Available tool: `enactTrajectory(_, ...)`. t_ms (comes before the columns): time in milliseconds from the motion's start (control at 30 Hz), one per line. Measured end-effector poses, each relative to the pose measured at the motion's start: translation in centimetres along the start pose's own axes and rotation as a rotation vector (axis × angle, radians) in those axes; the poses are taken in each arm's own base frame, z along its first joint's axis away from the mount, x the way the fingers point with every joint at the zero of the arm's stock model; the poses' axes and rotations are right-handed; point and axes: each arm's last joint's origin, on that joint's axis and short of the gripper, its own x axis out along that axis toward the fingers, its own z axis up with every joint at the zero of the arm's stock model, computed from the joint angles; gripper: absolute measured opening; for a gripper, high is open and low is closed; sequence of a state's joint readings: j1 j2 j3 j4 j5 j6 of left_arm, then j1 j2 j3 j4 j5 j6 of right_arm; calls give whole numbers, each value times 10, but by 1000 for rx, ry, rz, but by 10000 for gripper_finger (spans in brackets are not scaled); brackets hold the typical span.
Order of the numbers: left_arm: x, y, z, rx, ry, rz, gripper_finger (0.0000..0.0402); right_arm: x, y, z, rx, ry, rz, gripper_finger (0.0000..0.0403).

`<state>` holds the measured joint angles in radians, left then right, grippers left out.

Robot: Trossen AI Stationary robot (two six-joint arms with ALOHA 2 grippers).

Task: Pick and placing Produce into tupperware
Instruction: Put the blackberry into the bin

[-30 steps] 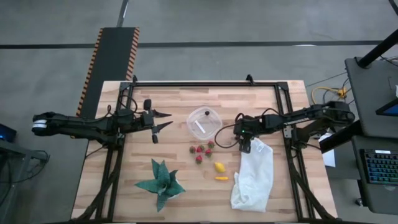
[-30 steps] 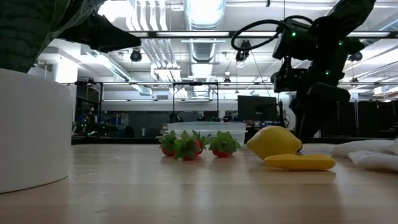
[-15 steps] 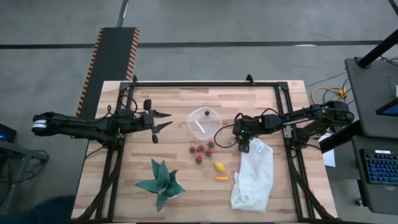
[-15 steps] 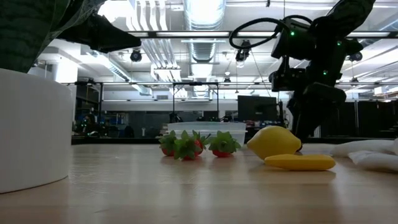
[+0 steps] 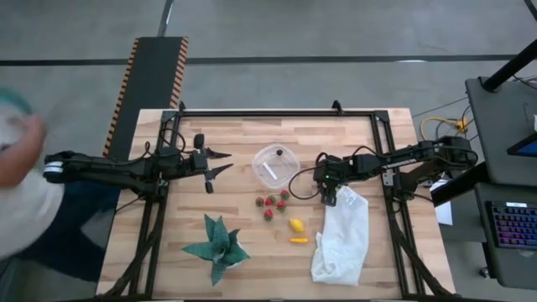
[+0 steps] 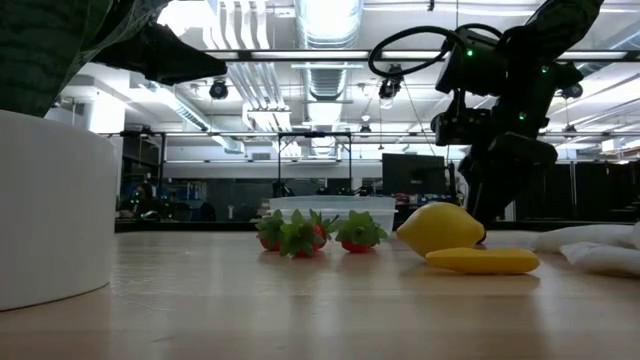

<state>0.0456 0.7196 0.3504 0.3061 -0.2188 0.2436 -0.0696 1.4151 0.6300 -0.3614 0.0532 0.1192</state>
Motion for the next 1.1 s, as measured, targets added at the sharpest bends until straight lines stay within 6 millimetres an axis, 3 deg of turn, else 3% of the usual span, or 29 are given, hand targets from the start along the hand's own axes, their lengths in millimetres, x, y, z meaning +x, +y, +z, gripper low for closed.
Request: enactTrajectory(1100, 0, 0, 0, 0, 0, 0, 121, 3, -1, -5, 15, 11, -2, 201)
